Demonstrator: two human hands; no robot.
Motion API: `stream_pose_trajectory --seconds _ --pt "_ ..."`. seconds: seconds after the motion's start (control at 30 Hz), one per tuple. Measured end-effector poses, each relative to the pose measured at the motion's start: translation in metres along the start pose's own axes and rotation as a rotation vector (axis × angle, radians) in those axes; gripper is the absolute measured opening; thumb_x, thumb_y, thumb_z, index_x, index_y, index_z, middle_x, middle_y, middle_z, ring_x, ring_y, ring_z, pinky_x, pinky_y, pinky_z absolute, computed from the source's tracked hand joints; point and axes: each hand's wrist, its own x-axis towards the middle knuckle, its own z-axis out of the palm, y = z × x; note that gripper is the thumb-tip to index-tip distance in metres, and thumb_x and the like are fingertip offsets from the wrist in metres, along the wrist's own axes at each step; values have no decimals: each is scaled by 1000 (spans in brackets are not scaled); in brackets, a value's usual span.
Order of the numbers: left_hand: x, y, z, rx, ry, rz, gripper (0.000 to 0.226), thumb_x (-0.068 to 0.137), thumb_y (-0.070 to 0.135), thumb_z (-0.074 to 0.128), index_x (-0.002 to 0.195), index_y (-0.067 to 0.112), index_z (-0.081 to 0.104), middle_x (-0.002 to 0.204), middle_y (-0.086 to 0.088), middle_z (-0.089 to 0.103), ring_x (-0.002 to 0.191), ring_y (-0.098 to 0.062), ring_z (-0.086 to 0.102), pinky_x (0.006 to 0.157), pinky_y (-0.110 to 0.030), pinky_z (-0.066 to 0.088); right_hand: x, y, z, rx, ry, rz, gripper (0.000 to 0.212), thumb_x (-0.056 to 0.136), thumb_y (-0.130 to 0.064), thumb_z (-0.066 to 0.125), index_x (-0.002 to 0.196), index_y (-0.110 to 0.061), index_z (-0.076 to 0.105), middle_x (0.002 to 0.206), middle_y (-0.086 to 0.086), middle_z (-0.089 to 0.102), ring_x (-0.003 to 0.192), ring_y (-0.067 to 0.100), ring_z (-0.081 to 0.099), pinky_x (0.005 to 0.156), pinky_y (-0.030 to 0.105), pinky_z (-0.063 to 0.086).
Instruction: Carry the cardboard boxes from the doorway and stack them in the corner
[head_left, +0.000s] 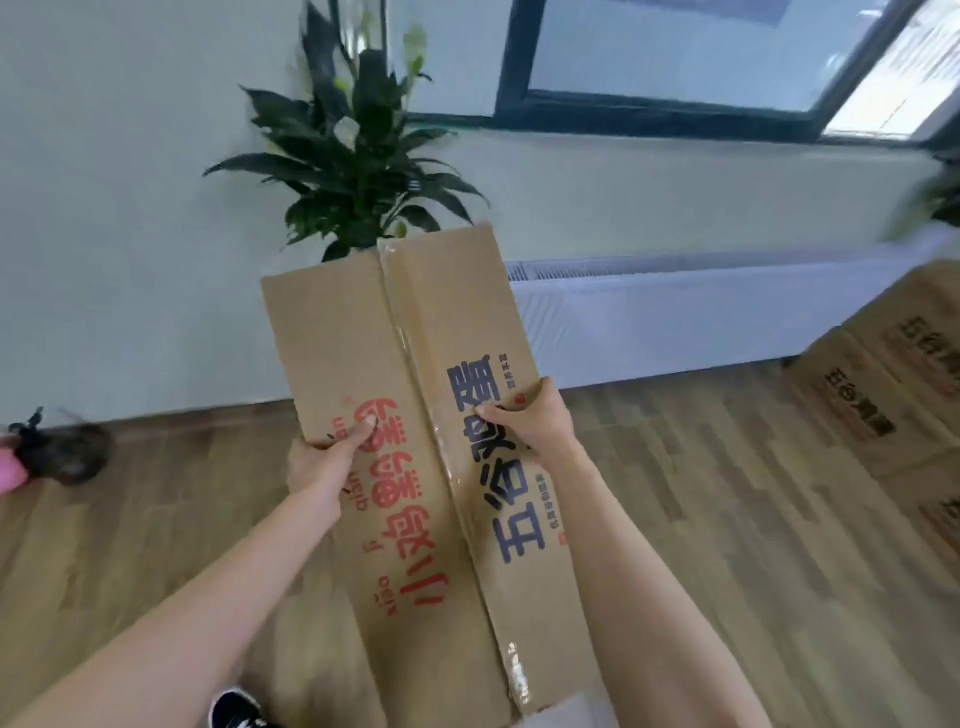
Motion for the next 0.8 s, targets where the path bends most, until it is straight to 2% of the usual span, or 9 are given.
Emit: stream_pose_trajectory --seconds 0.1,0.13,0.23,0.4,0.5,0.6,0.67,0.8 --pt "-51 -3 79 9 -150 -1 132 21 71 92 135 15 55 128 -7 68 117 -32 64 102 -53 50 -14 41 -99 41 89 47 95 35 -78 83 105 -24 48 104 -8 65 106 20 63 98 52 51" --pt "-70 -3 105 17 -199 2 136 21 70 93 140 16 52 132 -8 66 120 -32 63 103 -54 49 -18 55 -130 47 119 72 98 32 -80 80 106 -24 47 106 -7 64 108 21 63 100 52 50" --pt "-121 -2 181 60 -341 19 135 22 66 94 141 17 51 132 -9 65 121 -32 61 104 -55 48 -27 94 -215 76 210 128 93 34 -79 80 102 -26 46 104 -10 64 107 20 62 100 52 49" --pt "-174 -18 317 204 -543 -11 144 4 71 90 133 16 57 120 -12 70 110 -34 65 98 -55 52 -28 168 -337 162 379 216 79 49 -68 90 98 -24 47 99 -13 62 102 15 61 102 50 47" --pt "-206 -28 400 259 -631 -8 141 10 69 92 136 18 54 122 -12 69 109 -33 65 97 -55 52 -22 210 -400 217 448 298 82 44 -68 90 98 -25 47 101 -13 61 104 16 61 103 50 47" --pt "-246 -36 479 312 -737 -1 120 36 59 96 140 17 52 126 -13 67 112 -33 63 97 -53 52 -15 253 -461 250 536 400 93 29 -76 85 98 -29 45 107 -11 62 110 20 61 104 52 47" --pt "-267 -41 527 352 -803 -29 107 48 52 95 139 15 51 124 -14 67 111 -34 64 96 -54 53 -16 276 -499 273 591 461 94 28 -76 84 98 -29 44 107 -11 62 111 21 61 104 52 47" --pt "-313 -50 614 426 -888 -9 107 47 53 94 137 15 53 122 -13 68 110 -35 65 97 -55 53 -20 311 -573 286 673 530 92 31 -76 85 98 -29 43 106 -11 61 112 21 61 104 52 48"
